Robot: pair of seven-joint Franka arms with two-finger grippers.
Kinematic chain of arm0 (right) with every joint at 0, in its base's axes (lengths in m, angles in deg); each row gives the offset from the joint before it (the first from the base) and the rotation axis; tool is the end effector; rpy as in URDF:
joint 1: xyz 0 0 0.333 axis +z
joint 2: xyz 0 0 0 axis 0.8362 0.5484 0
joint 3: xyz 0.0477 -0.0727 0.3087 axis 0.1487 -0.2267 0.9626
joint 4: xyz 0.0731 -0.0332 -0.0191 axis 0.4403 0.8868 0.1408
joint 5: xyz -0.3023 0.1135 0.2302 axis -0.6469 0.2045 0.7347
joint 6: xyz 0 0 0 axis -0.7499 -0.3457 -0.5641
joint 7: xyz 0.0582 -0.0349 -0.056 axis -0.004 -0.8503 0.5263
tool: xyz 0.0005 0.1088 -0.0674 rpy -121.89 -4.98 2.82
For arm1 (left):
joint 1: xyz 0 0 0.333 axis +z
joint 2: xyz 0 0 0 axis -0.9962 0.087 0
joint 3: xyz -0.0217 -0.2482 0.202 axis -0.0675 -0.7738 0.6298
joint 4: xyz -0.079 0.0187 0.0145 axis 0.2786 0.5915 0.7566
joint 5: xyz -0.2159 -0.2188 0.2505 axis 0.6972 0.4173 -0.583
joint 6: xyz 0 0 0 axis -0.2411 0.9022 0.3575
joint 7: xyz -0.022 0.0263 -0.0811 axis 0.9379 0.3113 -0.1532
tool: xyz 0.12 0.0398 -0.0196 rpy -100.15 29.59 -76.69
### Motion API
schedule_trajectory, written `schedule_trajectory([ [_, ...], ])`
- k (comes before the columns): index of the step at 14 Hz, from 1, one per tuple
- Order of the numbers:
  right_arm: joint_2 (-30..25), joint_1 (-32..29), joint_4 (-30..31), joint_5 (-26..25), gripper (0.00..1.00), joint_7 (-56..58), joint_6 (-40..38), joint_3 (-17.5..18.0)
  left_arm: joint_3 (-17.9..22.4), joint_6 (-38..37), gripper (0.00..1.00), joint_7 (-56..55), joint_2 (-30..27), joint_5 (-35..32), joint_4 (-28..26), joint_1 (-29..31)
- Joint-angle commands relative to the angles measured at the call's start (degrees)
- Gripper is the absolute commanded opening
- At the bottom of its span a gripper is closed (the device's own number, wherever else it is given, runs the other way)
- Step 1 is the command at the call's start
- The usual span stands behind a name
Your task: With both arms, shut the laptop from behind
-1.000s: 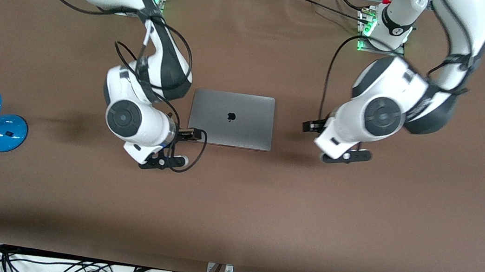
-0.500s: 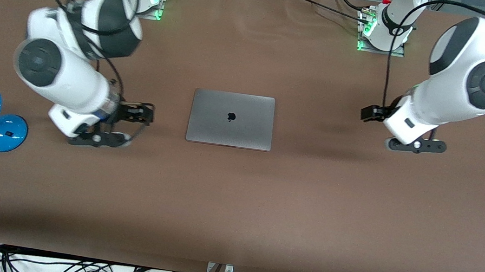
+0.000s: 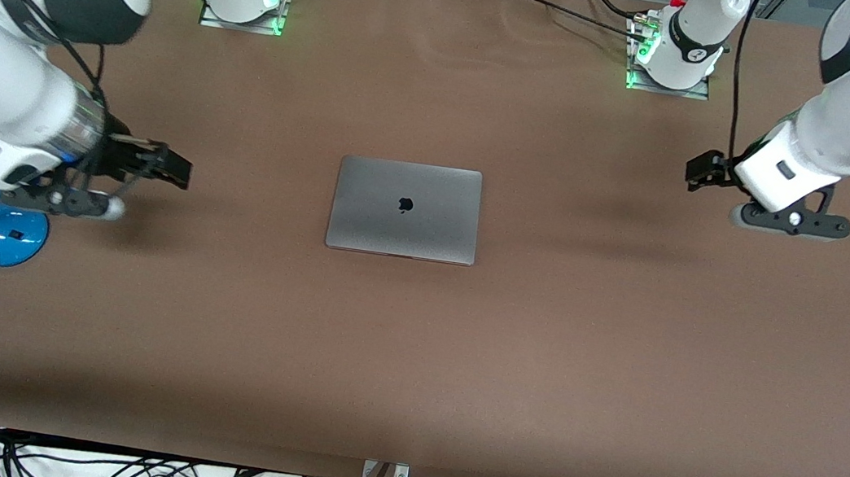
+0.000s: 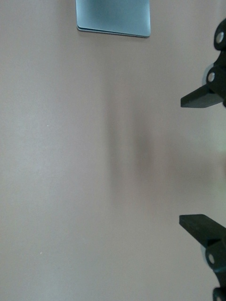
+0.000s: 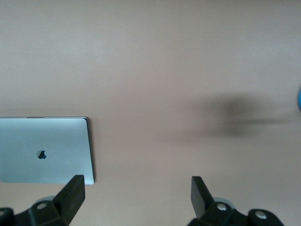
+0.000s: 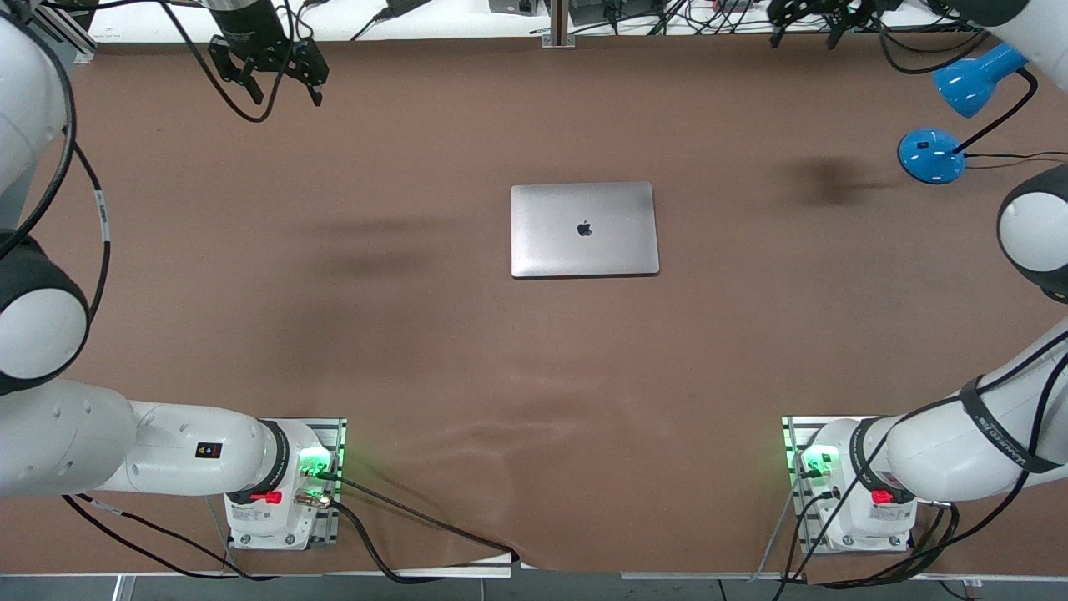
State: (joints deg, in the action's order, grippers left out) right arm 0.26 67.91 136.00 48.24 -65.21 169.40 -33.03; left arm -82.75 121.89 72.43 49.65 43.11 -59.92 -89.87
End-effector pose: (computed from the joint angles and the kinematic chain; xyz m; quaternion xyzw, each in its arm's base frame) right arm 0.6294 0.1158 0.5233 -0.9986 0.0150 0.0442 0.0230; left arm 0.5303 -0.1017 0.5222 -0.9972 0.0156 0.0730 0.0086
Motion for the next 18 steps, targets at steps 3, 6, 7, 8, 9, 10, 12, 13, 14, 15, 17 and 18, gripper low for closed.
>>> schedule_trajectory([
  [3,-6.84,-5.88,4.78,-0.55,1.0,-0.08,-4.12,0.94,2.92,1.07,1.0,2.57,-2.82,-0.68,-2.16,-2.44],
  [6,-10.88,-7.03,9.17,-0.72,1.0,-0.25,-4.12,1.02,3.18,1.16,1.0,3.0,-2.73,-0.68,-1.2,-1.48],
  [7,-12.03,-7.38,10.4,-0.72,1.0,-0.34,-4.12,1.03,3.27,1.16,1.0,4.31,-2.82,-0.68,-1.19,-1.3],
  [8,-13.0,-8.08,11.55,-0.81,1.0,-0.25,-4.12,1.03,3.27,1.25,1.0,4.58,-2.65,-0.68,-1.11,-0.86],
  [9,-13.79,-8.61,12.34,-1.59,1.0,-0.25,-4.12,1.37,3.27,1.25,1.0,4.59,-2.47,-0.68,-1.02,-0.77],
  [10,-14.4,-9.14,13.13,-3.6,1.0,-0.25,-4.03,2.25,3.27,1.25,1.0,4.59,-2.47,-0.59,-1.02,-0.77],
  [12,-15.02,-9.84,13.14,-7.39,1.0,-0.25,-4.12,4.53,3.27,1.25,1.0,4.59,-2.47,-0.59,-0.93,-0.77],
  [13,-15.64,-9.94,13.31,-7.4,1.0,-0.25,-4.03,4.8,3.27,1.07,1.0,4.59,-2.47,-0.5,-1.02,-0.77],
  [14,-15.73,-9.94,13.32,-7.4,1.0,-0.34,-3.77,4.8,3.18,0.9,1.0,4.41,-2.56,0.02,-1.1,-0.77],
  [15,-15.82,-9.94,13.23,-7.4,1.0,-0.34,-3.42,5.07,3.18,0.81,1.0,4.32,-2.56,0.11,-1.1,-0.77],
  [17,-16.34,-9.94,13.23,-7.31,1.0,-0.34,-3.33,5.16,3.18,1.07,1.0,4.33,-2.47,0.29,-1.1,-0.77],
  [18,-16.34,-10.02,13.14,-7.31,1.0,-0.25,-3.33,5.16,3.18,1.24,1.0,4.15,-2.38,0.29,-1.1,-0.77],
])
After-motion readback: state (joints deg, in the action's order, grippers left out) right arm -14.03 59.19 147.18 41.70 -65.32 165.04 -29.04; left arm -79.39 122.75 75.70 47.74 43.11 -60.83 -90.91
